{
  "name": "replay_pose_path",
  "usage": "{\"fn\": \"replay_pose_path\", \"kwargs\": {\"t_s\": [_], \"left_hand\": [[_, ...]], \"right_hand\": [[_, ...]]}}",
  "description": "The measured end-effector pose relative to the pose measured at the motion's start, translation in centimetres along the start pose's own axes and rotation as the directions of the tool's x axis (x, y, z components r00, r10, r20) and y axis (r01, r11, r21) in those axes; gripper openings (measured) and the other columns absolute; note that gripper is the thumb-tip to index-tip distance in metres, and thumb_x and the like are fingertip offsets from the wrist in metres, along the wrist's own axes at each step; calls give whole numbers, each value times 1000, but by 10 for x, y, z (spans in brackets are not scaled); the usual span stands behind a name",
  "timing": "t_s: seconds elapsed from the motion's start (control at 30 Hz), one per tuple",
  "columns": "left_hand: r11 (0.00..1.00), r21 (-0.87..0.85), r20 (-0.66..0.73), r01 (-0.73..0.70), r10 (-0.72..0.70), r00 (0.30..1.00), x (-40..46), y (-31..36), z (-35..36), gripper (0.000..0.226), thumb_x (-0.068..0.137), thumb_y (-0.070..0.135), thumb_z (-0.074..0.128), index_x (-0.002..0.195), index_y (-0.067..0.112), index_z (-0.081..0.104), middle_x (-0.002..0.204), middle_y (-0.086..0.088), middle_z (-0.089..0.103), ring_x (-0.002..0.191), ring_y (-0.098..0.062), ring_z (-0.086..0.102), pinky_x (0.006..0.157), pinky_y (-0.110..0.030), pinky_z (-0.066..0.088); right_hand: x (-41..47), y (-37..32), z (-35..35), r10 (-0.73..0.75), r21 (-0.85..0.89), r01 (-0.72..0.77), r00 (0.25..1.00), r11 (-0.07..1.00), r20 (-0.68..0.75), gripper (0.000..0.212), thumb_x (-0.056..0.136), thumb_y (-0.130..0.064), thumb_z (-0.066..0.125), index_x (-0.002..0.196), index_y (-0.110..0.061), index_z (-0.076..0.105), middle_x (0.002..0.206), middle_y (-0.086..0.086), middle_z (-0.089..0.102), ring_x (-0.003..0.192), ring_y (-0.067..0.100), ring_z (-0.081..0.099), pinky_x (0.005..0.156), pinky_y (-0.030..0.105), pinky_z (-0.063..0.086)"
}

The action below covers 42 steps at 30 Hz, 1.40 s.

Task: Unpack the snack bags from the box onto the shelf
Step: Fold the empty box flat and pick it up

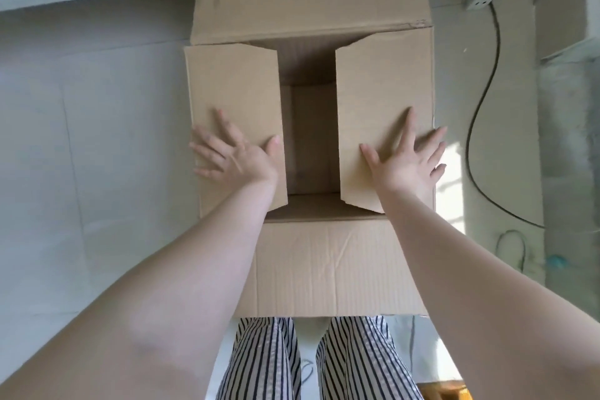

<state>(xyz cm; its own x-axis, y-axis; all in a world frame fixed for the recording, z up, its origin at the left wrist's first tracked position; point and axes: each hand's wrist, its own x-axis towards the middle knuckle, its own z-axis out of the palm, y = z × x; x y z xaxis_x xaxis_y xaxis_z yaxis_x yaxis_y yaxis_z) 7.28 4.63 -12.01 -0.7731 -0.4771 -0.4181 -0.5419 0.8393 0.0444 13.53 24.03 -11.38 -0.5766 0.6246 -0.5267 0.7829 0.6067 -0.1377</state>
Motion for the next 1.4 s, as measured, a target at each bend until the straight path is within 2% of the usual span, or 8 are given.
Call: {"fn": "replay_pose_path", "kwargs": {"t_s": [0.27, 0.4, 0.7, 0.8, 0.9, 1.07, 1.23, 1.4], "left_hand": [[997, 11, 55, 78, -78, 995, 22, -25, 7, 125, 63, 80, 60, 148, 35, -20, 157, -20, -8, 146, -39, 0, 110, -67, 15], [999, 46, 21, 28, -29, 999, 10, -31, 4, 125, 61, 82, 59, 150, 35, -15, 156, -17, 3, 140, -35, 18, 107, -59, 28], [993, 102, 99, 54, -64, 993, -34, -66, 11, 122, 67, 77, 59, 148, 34, -21, 156, -18, -2, 132, -33, 25, 100, -47, 35], [996, 53, 114, 66, -72, 991, -36, -74, 9, 124, 66, 76, 63, 149, 34, -20, 156, -20, -8, 138, -34, 19, 104, -53, 33], [998, -62, 94, 25, -19, 995, -18, -67, -6, 124, 66, 71, 66, 151, 30, -15, 156, -21, -12, 146, -36, 3, 113, -58, 19], [935, -348, 28, -68, 83, 996, 64, -21, -40, 116, 74, 59, 70, 153, 18, -4, 161, -13, -3, 148, -30, -2, 117, -48, 8], [881, -473, 98, 15, 35, 995, 127, 11, -40, 118, 68, 64, 72, 153, 12, 10, 156, -11, 24, 145, -29, 20, 117, -47, 20], [858, -491, 146, 149, -87, 985, 143, 23, -32, 99, 62, 71, 72, 136, 15, 39, 140, -9, 45, 132, -32, 38, 106, -46, 37]], "right_hand": [[3, -5, 13, 44, -14, -46, 993, 999, -111, 97, 80, -68, 59, 152, -47, -2, 162, 13, 1, 146, 35, 15, 116, 47, 16], [-10, 5, 17, 84, 3, -84, 991, 996, -105, 98, 79, -68, 61, 151, -47, -1, 161, 13, 3, 143, 35, 18, 115, 47, 20], [-31, 34, 13, 50, -34, -51, 998, 998, -46, 99, 77, -64, 65, 150, -45, 1, 158, 15, 7, 143, 36, 20, 114, 47, 23], [-31, 30, 5, 45, -38, -46, 999, 998, -29, 100, 77, -64, 66, 150, -45, 1, 159, 15, 6, 146, 35, 15, 117, 47, 19], [-14, 14, -14, -21, 42, 24, 997, 999, -70, 103, 76, -66, 67, 152, -39, 3, 161, 15, 6, 149, 33, 9, 120, 47, 14], [62, -39, -58, -156, 239, 194, 973, 952, -169, 95, 82, -57, 66, 155, -29, 12, 157, 10, 27, 145, 30, 20, 117, 44, 21], [126, -81, -67, -117, 378, 140, 990, 915, -82, 98, 80, -58, 69, 154, -23, 16, 152, 7, 38, 141, 29, 33, 113, 46, 33], [146, -87, -51, -11, 446, 49, 996, 894, -87, 90, 70, -58, 79, 137, -10, 42, 138, 8, 50, 127, 28, 49, 106, 42, 43]]}}
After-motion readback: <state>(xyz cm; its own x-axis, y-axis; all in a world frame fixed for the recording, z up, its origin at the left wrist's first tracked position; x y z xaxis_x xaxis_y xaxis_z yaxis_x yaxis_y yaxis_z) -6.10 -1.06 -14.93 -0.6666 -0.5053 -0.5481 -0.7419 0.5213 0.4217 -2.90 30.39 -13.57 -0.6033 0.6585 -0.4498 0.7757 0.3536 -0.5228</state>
